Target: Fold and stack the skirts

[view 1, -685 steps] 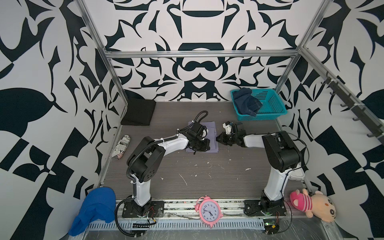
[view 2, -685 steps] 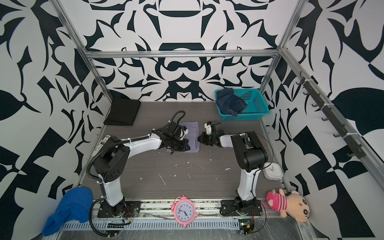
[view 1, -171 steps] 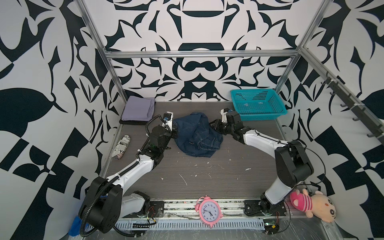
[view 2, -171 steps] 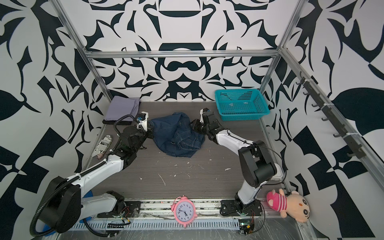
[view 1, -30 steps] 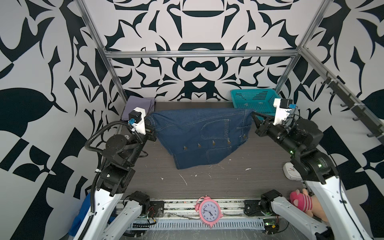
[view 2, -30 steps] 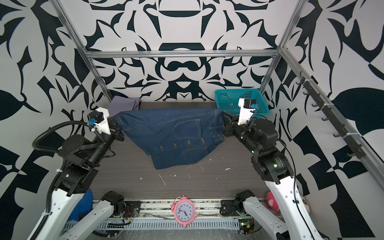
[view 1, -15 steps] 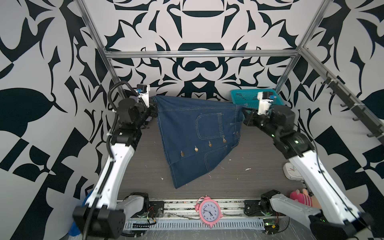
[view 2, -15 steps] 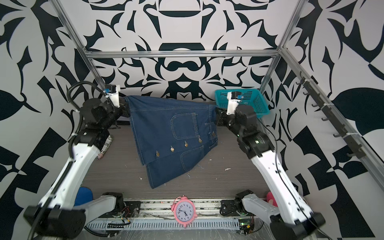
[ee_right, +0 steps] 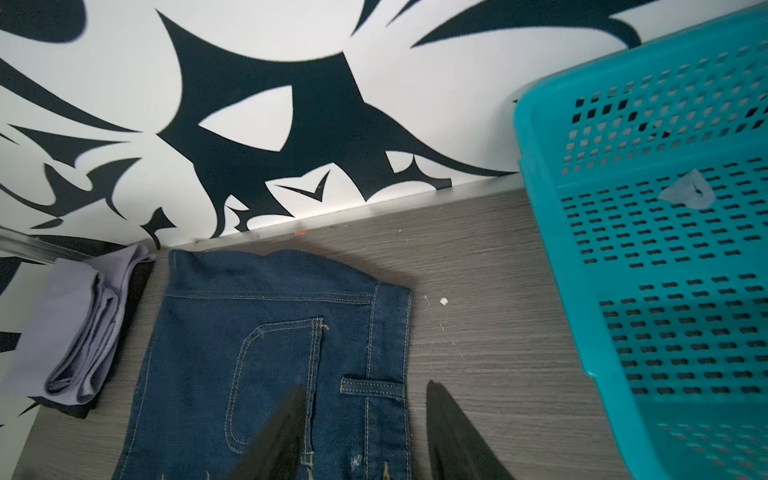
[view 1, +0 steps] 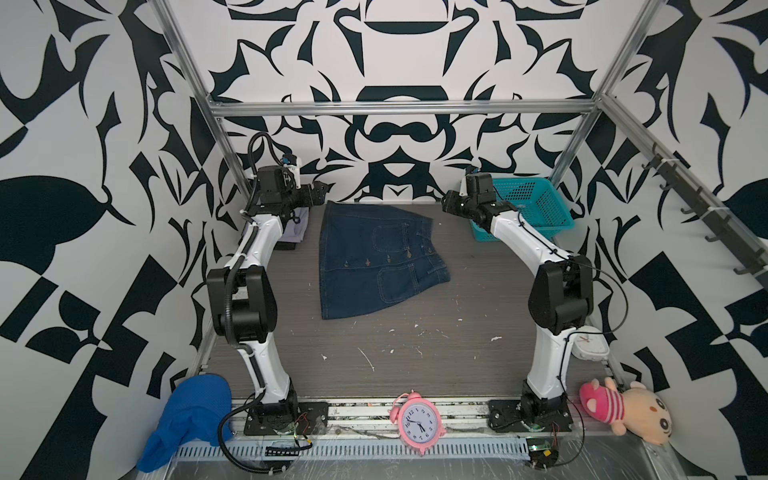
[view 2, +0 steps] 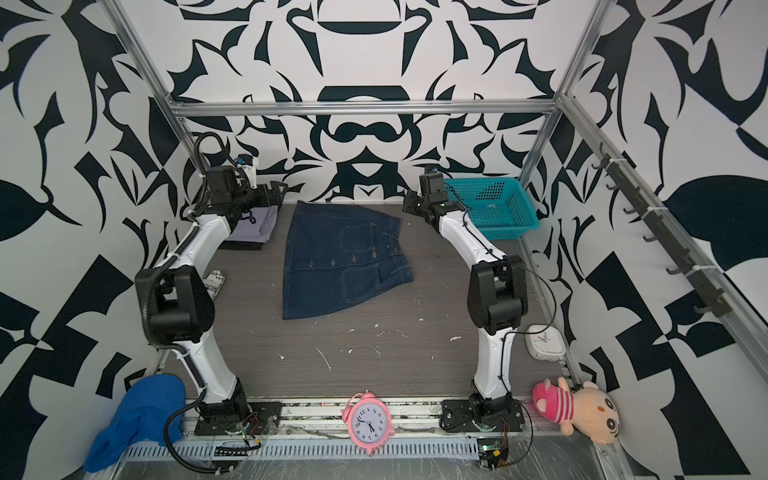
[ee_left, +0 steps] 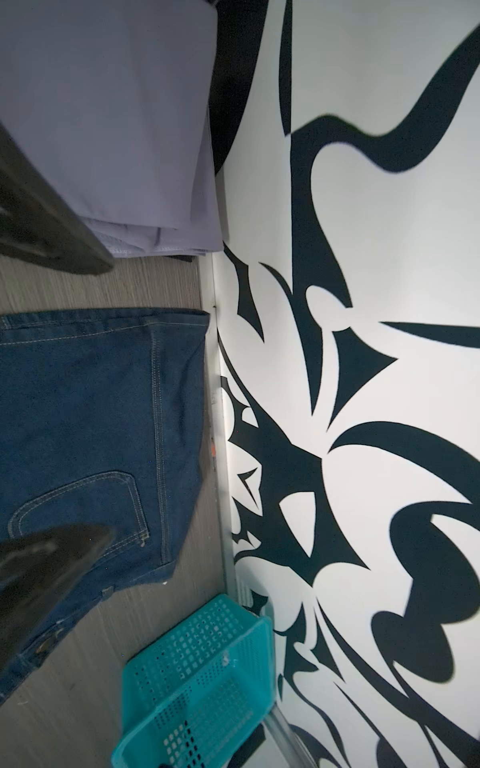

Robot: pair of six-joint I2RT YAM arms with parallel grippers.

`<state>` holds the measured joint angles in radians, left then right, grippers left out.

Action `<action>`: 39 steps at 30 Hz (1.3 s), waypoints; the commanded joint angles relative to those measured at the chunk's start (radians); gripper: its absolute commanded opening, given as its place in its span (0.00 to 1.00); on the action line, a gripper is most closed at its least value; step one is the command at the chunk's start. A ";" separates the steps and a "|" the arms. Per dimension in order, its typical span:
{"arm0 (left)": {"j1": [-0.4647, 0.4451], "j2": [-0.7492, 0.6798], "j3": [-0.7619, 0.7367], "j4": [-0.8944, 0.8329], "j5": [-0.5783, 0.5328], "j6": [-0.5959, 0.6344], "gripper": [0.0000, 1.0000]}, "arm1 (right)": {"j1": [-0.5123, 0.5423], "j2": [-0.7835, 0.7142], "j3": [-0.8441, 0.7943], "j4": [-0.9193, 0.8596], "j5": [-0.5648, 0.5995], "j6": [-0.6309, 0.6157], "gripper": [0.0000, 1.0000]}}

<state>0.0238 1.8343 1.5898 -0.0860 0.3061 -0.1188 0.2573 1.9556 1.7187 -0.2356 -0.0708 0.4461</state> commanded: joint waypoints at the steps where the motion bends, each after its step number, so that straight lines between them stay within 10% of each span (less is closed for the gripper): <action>1: 0.001 -0.103 -0.151 -0.001 -0.073 -0.013 0.97 | 0.008 -0.129 -0.086 0.084 -0.051 -0.007 0.51; 26: -0.077 0.152 -0.277 -0.066 -0.048 -0.188 0.71 | 0.010 0.031 -0.257 0.176 -0.254 0.041 0.53; 39: -0.075 0.158 -0.268 -0.090 -0.035 -0.211 0.00 | 0.004 0.202 -0.141 0.124 -0.291 0.069 0.54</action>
<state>-0.0536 2.0033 1.3071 -0.1604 0.2687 -0.3176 0.2634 2.1563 1.5131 -0.1024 -0.3367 0.5022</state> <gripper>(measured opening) 0.053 0.538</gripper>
